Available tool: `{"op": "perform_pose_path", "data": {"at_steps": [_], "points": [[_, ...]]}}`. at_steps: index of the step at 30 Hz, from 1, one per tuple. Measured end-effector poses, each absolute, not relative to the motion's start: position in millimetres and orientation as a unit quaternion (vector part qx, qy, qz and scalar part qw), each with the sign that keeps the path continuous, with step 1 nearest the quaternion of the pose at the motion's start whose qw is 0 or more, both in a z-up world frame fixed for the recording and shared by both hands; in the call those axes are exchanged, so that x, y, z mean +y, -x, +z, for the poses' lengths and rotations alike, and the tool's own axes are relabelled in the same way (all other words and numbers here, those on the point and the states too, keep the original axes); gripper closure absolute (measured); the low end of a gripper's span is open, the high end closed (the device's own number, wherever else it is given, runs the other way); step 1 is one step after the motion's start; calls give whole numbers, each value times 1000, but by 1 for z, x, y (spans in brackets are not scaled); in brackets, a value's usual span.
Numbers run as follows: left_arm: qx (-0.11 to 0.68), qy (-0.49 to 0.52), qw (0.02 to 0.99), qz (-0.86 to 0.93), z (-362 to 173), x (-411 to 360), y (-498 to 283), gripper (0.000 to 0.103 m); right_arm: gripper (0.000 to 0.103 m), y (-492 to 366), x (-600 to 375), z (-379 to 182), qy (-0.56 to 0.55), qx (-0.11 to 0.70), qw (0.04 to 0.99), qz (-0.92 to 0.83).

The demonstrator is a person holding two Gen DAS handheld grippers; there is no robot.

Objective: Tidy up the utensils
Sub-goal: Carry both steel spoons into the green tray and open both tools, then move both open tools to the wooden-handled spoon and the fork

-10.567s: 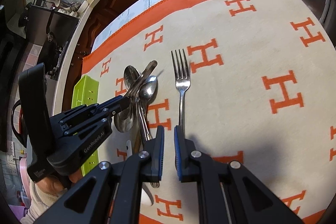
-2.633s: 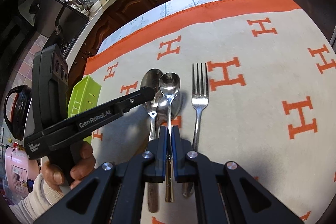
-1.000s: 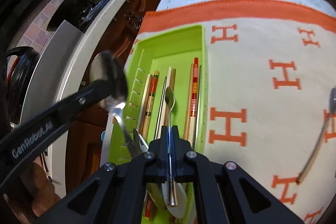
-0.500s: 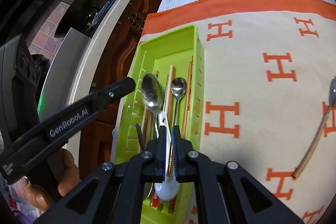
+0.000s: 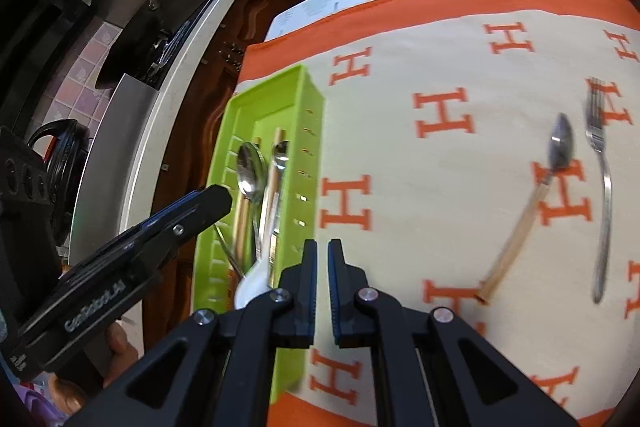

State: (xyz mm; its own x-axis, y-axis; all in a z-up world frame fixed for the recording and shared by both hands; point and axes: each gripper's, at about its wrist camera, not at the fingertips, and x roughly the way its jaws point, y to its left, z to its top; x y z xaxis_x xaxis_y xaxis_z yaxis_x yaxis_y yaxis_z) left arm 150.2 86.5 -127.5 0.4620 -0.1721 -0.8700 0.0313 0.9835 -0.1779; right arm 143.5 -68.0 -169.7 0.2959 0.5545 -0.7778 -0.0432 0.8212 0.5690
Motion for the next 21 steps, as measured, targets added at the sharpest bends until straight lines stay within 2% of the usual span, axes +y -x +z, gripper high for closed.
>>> {"op": "perform_pose_path", "data": {"at_steps": [11, 21], "points": [[511, 29, 852, -111, -114, 11, -120, 72, 98, -103, -127, -156, -192, 537, 806, 159], [492, -13, 860, -135, -88, -38, -103, 72, 98, -84, -178, -113, -170, 503, 836, 137]]}}
